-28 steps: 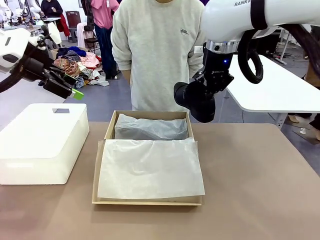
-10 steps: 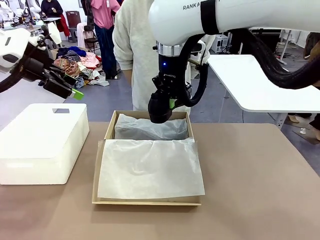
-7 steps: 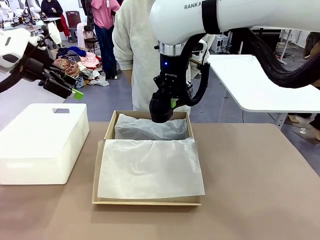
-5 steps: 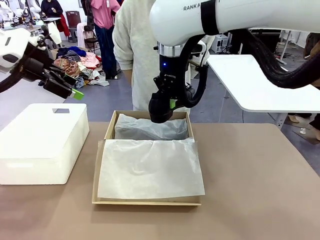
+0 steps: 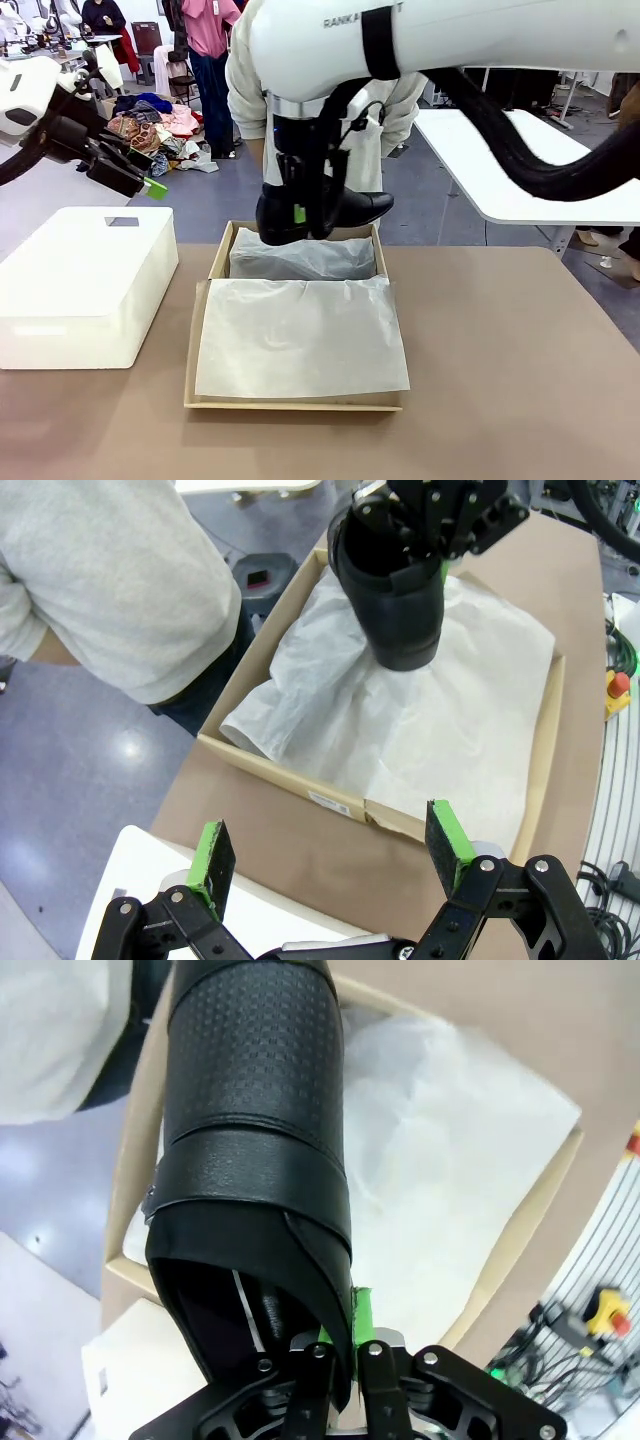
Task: Pack the shoes into the box.
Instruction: Place the other shoe of the Shoes into the Shoes Box.
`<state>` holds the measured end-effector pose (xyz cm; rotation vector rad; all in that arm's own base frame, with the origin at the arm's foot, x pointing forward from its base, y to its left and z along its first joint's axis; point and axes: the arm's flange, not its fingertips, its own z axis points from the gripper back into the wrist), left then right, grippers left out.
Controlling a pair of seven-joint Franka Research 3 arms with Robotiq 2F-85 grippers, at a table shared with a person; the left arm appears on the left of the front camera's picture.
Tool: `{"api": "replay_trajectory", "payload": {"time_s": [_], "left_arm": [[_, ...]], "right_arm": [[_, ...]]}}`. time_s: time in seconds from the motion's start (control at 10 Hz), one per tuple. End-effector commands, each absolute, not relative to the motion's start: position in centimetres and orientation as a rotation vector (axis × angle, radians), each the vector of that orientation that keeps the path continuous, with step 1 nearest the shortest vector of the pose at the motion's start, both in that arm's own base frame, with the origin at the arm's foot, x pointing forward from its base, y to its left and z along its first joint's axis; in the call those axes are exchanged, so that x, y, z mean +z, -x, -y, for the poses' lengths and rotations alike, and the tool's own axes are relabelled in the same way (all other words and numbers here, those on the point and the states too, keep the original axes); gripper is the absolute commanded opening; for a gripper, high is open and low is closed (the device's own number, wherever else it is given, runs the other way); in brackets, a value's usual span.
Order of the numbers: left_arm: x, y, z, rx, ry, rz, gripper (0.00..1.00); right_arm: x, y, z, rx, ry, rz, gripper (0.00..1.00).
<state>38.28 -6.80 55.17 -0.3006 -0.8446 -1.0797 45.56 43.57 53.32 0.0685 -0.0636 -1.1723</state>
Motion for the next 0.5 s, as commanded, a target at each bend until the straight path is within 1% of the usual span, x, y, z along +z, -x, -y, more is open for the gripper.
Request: {"api": "replay_trajectory", "payload": {"time_s": [0.0,0.1,0.2,0.4], "left_arm": [[55.2,-38.5,6.6,-1.094,0.314,0.856,1.0],[55.2,-38.5,6.6,-1.094,0.314,0.856,1.0],[55.2,-38.5,6.6,-1.094,0.314,0.856,1.0],[55.2,-38.5,6.6,-1.094,0.314,0.856,1.0]], "right_arm": [[53.2,-46.8,-46.3,-1.317,-0.098,0.103,0.0],[52.5,-47.0,-47.1,-1.367,-0.121,0.096,0.0],[51.7,-47.2,-47.8,-1.391,-0.131,0.122,0.0],[50.3,-47.9,-48.4,-1.411,-0.127,0.101,0.0]]}}
